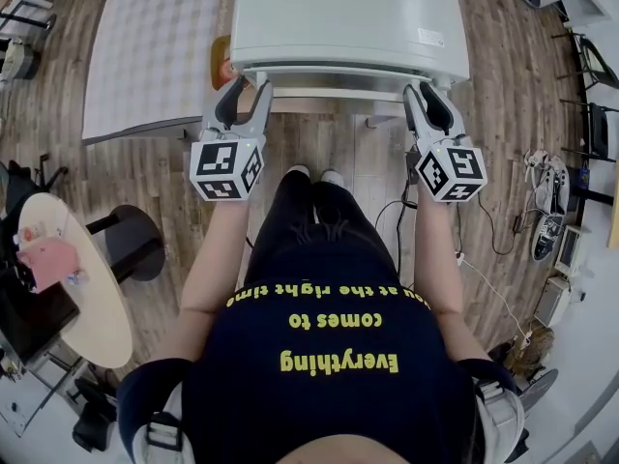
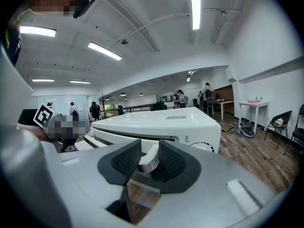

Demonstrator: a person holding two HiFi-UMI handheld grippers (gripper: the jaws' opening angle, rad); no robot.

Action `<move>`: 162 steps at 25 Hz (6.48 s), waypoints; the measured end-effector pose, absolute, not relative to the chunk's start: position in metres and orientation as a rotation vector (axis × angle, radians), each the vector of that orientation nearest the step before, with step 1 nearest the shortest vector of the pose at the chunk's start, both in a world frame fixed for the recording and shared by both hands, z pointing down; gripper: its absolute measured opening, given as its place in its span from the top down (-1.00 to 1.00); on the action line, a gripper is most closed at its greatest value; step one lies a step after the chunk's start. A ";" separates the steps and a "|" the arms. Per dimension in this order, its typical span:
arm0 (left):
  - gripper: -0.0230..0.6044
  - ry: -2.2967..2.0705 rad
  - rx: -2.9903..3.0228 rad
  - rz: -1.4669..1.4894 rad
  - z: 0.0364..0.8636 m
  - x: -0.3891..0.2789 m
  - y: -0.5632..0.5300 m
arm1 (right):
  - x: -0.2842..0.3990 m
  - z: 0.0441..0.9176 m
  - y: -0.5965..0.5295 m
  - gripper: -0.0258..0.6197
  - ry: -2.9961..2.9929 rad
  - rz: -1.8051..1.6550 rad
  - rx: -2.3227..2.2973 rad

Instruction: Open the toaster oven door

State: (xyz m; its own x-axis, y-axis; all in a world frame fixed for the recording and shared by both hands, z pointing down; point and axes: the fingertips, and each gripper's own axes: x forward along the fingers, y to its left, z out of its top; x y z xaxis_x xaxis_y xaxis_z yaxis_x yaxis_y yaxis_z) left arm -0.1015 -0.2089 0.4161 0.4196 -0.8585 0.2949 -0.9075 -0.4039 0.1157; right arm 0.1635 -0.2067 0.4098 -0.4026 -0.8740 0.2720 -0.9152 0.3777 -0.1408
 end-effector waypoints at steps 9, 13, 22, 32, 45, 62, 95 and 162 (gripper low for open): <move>0.37 -1.451 2.383 0.294 0.423 -0.101 -0.197 | 0.163 0.414 -0.194 0.52 -2.468 0.430 1.592; 0.34 -1.391 2.370 0.308 0.424 -0.096 -0.189 | 0.164 0.416 -0.188 0.53 -2.465 0.443 1.589; 0.40 -1.330 2.361 0.348 0.430 -0.090 -0.178 | 0.164 0.419 -0.176 0.54 -2.454 0.465 1.570; 0.49 -1.252 2.323 0.345 0.442 -0.089 -0.154 | 0.164 0.431 -0.151 0.56 -2.421 0.509 1.494; 0.54 -1.234 2.254 0.303 0.451 -0.092 -0.142 | 0.165 0.411 -0.137 0.60 -2.447 0.426 1.481; 0.65 -1.150 2.117 0.237 0.478 -0.098 -0.110 | 0.200 0.437 -0.132 0.52 -2.402 0.649 1.538; 0.61 -0.910 2.031 0.132 0.544 -0.098 -0.059 | 0.193 0.508 -0.076 0.66 -2.364 1.097 1.338; 0.56 -0.669 1.866 0.067 0.705 -0.088 -0.028 | 0.197 0.659 -0.047 0.67 -2.215 1.567 1.308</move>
